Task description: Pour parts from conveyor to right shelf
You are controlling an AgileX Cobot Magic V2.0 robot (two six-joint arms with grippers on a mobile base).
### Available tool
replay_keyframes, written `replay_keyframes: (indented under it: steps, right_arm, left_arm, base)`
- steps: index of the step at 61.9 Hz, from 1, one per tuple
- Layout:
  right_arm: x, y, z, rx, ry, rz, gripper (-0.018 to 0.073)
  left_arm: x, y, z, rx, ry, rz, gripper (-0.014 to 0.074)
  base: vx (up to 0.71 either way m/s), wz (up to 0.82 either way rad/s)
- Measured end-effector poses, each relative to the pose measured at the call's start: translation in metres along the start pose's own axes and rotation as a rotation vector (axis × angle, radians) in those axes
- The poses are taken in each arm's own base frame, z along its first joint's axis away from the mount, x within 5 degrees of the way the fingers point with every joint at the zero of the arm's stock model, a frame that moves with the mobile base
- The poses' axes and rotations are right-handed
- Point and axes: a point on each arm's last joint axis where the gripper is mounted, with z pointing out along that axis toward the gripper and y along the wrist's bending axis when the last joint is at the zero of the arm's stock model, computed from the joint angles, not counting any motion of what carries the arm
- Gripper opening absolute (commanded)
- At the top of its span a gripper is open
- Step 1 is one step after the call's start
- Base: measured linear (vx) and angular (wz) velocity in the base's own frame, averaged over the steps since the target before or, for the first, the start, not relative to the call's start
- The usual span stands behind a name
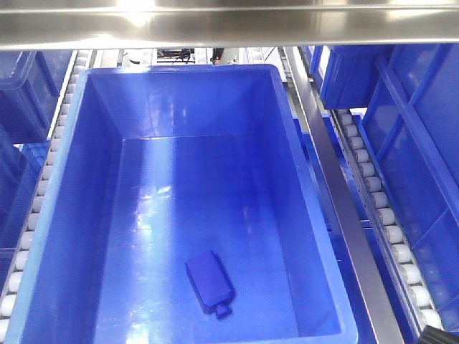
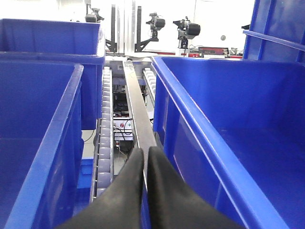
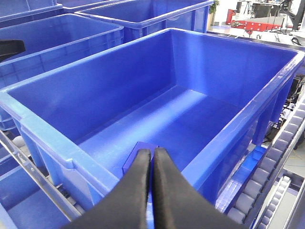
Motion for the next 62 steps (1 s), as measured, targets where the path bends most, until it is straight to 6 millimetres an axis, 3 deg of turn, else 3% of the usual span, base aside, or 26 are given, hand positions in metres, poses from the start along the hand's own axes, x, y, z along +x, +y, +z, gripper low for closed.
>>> replay_keyframes:
  steps: [19, 42, 54, 62]
  right_arm:
    - [0.0, -0.001, 0.0, 0.033, 0.002, -0.001, -0.001]
    - [0.002, -0.021, -0.003, 0.516, 0.022, 0.058, -0.001]
    - [0.005, -0.027, -0.006, 0.645, 0.053, 0.061, -0.001]
    - [0.022, -0.034, -0.003, 0.7, 0.063, 0.121, -0.001]
  left_arm:
    - [0.0, 0.0, 0.0, 0.0, 0.0, 0.0, -0.0006]
    - [0.0, 0.0, 0.0, 0.0, 0.0, 0.0, -0.0006]
    - [0.0, 0.0, 0.0, 0.0, 0.0, 0.0, -0.0006]
    - [0.0, 0.0, 0.0, 0.0, 0.0, 0.0, -0.0006]
  base:
    - [0.0, 0.0]
    - [0.0, 0.0]
    - [0.0, 0.0]
    - [0.0, 0.0]
